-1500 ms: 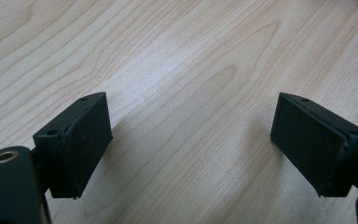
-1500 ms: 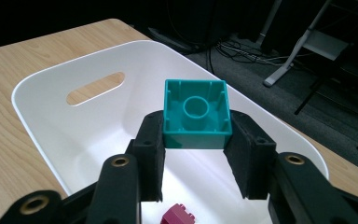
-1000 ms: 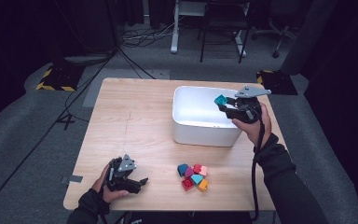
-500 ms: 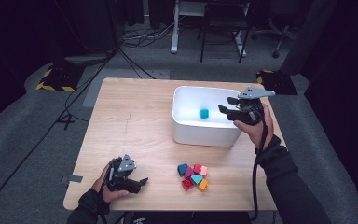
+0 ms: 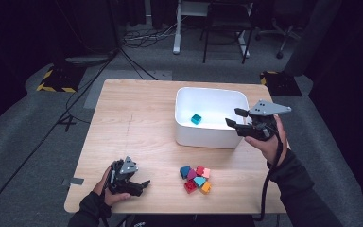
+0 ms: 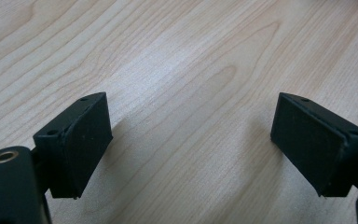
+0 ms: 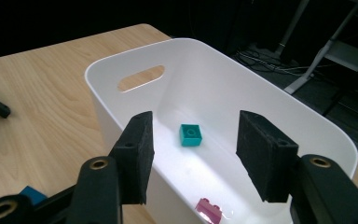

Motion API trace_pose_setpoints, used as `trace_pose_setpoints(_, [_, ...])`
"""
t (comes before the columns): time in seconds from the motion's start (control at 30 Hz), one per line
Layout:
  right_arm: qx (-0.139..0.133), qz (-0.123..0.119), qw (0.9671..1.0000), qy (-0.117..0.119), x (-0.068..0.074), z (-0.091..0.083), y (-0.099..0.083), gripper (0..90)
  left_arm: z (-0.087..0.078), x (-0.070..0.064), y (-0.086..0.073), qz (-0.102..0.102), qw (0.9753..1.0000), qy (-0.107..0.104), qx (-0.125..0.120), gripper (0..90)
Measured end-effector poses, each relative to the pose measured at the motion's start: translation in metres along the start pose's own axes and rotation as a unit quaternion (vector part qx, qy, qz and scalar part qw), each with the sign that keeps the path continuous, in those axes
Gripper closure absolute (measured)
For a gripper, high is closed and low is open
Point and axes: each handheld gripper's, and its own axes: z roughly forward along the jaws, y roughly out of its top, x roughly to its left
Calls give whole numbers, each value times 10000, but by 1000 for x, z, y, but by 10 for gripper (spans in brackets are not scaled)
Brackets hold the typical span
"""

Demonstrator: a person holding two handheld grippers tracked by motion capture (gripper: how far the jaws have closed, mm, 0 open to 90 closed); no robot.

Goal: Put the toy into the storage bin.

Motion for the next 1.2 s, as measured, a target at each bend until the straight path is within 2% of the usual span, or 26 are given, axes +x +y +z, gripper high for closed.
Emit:
trace_pose_setpoints(0.3, [-48, -98, 9997, 222, 14, -9, -21, 456, 0, 0, 0, -40, 10000, -25, 5, 127])
trace_pose_setpoints(0.37, [-20, -115, 9996, 249, 17, -10, -27, 455, 0, 0, 0, 12, 10000, 9, 2, 126])
trace_pose_setpoints(0.63, [111, -100, 9987, 490, 28, -3, -55, 440, 0, 0, 0, -19, 10000, -19, 7, 126])
trace_pose_setpoints(0.73, [175, -174, 9979, 599, 33, 2, -65, 430, 0, 0, 0, 7, 10000, 2, 3, 126])
trace_pose_setpoints(0.9, [338, -200, 9957, 836, 45, 13, -83, 425, 0, 0, 0, 12, 10000, 7, 4, 126])
trace_pose_setpoints(0.93, [353, -264, 9950, 892, 47, 15, -87, 424, 0, 0, 0, 11, 10000, 7, 4, 126])
trace_pose_setpoints(1.13, [489, -302, 9915, 1164, 63, 23, -99, 409, 0, 0, 0, 5, 10000, 2, 2, 127])
trace_pose_setpoints(1.2, [539, -419, 9900, 1235, 68, 25, -103, 399, 0, 0, 0, 13, 10000, 8, 4, 126])
